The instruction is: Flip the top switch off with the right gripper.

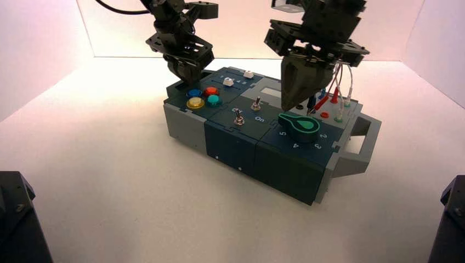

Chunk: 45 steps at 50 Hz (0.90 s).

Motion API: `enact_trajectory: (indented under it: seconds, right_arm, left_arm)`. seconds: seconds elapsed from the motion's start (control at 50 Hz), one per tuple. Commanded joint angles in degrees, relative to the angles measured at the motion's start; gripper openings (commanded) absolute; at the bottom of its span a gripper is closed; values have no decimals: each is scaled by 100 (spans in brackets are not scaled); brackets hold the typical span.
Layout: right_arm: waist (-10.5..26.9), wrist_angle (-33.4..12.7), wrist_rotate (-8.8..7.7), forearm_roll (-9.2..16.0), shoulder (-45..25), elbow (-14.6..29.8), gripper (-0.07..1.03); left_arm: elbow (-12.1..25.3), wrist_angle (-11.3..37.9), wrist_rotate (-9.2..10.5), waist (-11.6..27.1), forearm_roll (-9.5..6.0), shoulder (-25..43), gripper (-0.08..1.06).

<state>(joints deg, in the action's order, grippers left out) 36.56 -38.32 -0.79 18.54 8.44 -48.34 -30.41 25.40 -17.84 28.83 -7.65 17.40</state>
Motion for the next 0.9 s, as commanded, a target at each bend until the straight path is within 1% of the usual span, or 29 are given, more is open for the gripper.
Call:
enact_trajectory:
  seconds: [0.02,0.22,0.42,0.6,0.9]
  right_arm:
    - [79,35,-35,-18,-62,281,-2]
    - [105,35,-44,-79,-202,536,-2]
    - [105,35,-44,-167,-527,747,-2]
    - [114,44,-70,-211,-756,826,-2]
    - [114,88,-79,-237,-896,993,-2]
  left_arm:
    - [-132,97,-9,290,-44,237,-3]
    - [-141,88,-18,290,-35,246,-3]
    - [-141,79,-18,290,-35,264,-3]
    - [-141,70,-18,281,-26,264,-3]
    - [-149,53,-18,290,-26,290,-3]
